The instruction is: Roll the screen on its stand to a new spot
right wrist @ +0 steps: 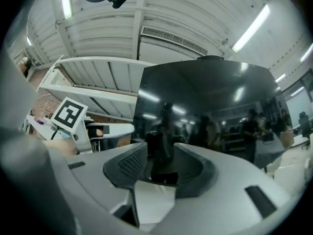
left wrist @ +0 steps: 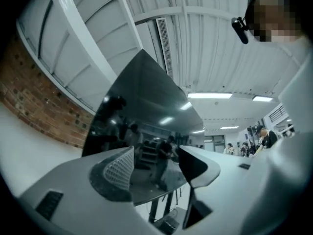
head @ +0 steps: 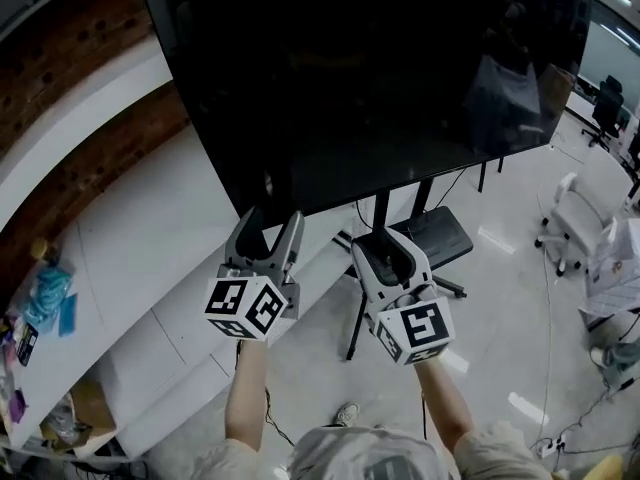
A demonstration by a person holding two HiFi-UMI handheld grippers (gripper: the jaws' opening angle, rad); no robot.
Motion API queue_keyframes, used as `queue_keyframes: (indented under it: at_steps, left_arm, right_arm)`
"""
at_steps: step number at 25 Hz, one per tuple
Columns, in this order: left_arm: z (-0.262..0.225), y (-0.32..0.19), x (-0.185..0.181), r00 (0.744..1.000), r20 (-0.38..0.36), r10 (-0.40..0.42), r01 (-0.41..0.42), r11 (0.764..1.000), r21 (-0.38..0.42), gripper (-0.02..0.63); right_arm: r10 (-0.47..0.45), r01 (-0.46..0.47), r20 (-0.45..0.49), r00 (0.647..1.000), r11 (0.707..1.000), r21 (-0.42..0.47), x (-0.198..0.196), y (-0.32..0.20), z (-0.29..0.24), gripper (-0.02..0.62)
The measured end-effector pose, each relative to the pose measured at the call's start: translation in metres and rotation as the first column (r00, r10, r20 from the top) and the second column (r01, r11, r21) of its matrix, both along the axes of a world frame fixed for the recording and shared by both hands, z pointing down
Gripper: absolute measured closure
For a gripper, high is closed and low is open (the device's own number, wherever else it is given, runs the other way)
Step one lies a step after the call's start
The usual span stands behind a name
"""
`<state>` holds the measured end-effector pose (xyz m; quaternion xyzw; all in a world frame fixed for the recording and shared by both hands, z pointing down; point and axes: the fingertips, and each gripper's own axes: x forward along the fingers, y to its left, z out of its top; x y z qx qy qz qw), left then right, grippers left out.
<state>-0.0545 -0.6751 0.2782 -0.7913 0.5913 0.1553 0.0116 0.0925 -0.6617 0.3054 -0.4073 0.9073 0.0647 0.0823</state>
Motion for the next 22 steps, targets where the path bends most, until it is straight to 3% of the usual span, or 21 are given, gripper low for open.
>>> queue_keyframes:
  at_steps: [5, 9, 14, 22]
  left_arm:
    - [-0.001, -0.022, -0.083, 0.993, 0.041, -0.11, 0.111, 0.994, -0.021, 0.314]
    - [-0.006, -0.045, -0.118, 0.992, 0.047, -0.115, 0.116, 0.993, -0.024, 0.303]
    - [-0.007, -0.074, -0.135, 0.998, 0.026, -0.062, 0.062, 0.998, -0.024, 0.271]
    - [-0.003, -0.105, -0.128, 0.998, -0.011, 0.058, -0.059, 0.998, -0.039, 0.265]
  right_arm:
    - [-0.066, 0.066, 0.007, 0.998, 0.998, -0.012, -0.054, -0.01, 0.003, 0.439]
    - [-0.106, 0.106, -0.004, 0.994, 0.994, -0.032, -0.086, -0.014, 0.01, 0.439]
    - [-0.123, 0.121, -0.032, 0.992, 0.991, -0.05, -0.105, -0.014, 0.021, 0.439]
    - [-0.091, 0.087, -0.057, 0.994, 0.994, -0.062, -0.101, -0.016, 0.03, 0.439]
